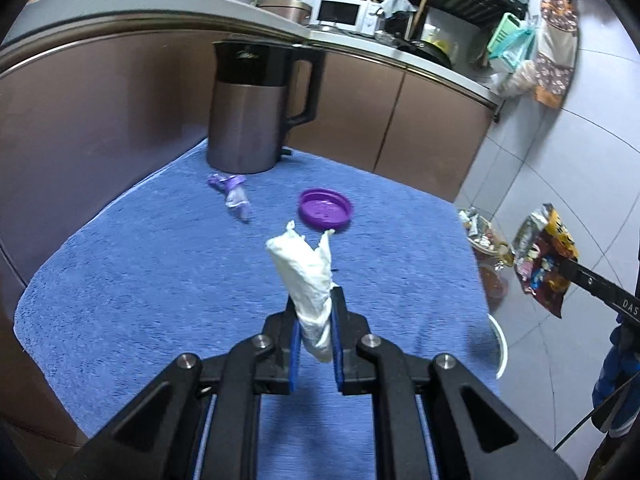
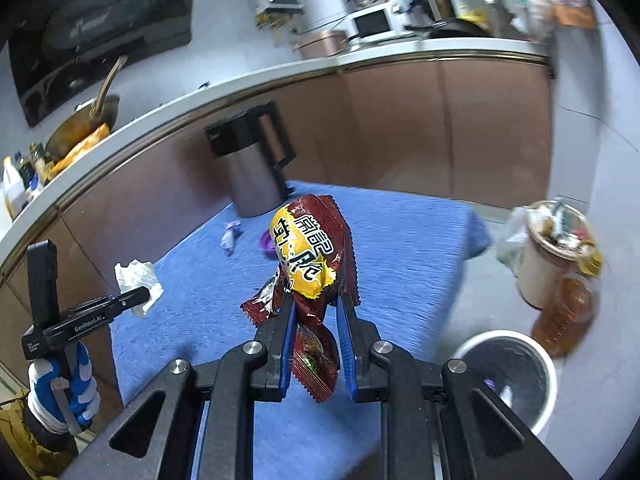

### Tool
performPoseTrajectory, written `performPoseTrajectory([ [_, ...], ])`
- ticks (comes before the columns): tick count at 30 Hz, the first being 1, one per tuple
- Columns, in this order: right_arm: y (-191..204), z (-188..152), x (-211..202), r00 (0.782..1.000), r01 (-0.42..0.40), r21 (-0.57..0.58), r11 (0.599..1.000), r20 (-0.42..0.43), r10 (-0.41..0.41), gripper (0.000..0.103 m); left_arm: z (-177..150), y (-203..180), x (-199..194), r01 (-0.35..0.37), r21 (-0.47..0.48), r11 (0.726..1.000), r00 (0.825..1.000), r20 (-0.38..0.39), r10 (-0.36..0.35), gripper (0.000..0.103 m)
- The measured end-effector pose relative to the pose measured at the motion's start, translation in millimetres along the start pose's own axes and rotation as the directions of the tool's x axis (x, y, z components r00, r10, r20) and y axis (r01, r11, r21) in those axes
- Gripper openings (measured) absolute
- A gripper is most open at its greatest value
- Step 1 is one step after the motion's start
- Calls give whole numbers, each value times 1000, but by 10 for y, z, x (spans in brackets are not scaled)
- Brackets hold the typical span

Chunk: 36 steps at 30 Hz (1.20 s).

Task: Collect trash
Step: 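Carry tissue and snack bag over the steel bin and open both tools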

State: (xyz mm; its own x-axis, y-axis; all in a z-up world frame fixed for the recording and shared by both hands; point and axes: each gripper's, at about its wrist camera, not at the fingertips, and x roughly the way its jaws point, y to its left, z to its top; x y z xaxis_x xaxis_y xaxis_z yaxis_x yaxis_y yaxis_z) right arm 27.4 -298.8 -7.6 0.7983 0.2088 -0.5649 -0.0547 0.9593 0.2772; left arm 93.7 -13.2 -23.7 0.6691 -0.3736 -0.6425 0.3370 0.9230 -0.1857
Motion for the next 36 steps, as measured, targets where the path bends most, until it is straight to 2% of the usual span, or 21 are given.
performPoseTrajectory([
  [6, -475, -231, -376, 994, 99, 75, 992, 40, -102, 19, 20, -568, 120, 47, 96, 994, 998, -34, -44, 12],
  [11, -1008, -465, -483, 981, 185, 164, 969, 27, -192, 19, 17, -1195, 349, 106, 207, 973, 992, -90, -89, 12],
  [17, -1527, -691, -457, 965, 257, 241, 936, -11, -262, 19, -9, -2199, 774, 225, 339, 913, 968, -185, -170, 12],
  [22, -1886, -845, -336, 953, 299, 291, 909, -53, -297, 19, -101, -2871, 1255, 290, 403, 868, 944, -272, -189, 12],
  [25, -2097, -919, -222, 950, 311, 322, 894, -85, -300, 20, -161, -3144, 1570, 307, 417, 856, 931, -320, -178, 13],
  [28, -2282, -982, -128, 947, 320, 338, 885, -110, -300, 21, -209, -3337, 1836, 305, 432, 848, 927, -340, -160, 15],
  [33, -2515, -1045, 106, 943, 332, 348, 877, -153, -296, 22, -275, -3485, 2155, 314, 432, 846, 916, -373, -149, 15],
  [36, -2611, -1084, 253, 938, 341, 348, 873, -183, -294, 22, -314, -3556, 2316, 333, 418, 845, 903, -400, -158, 15],
])
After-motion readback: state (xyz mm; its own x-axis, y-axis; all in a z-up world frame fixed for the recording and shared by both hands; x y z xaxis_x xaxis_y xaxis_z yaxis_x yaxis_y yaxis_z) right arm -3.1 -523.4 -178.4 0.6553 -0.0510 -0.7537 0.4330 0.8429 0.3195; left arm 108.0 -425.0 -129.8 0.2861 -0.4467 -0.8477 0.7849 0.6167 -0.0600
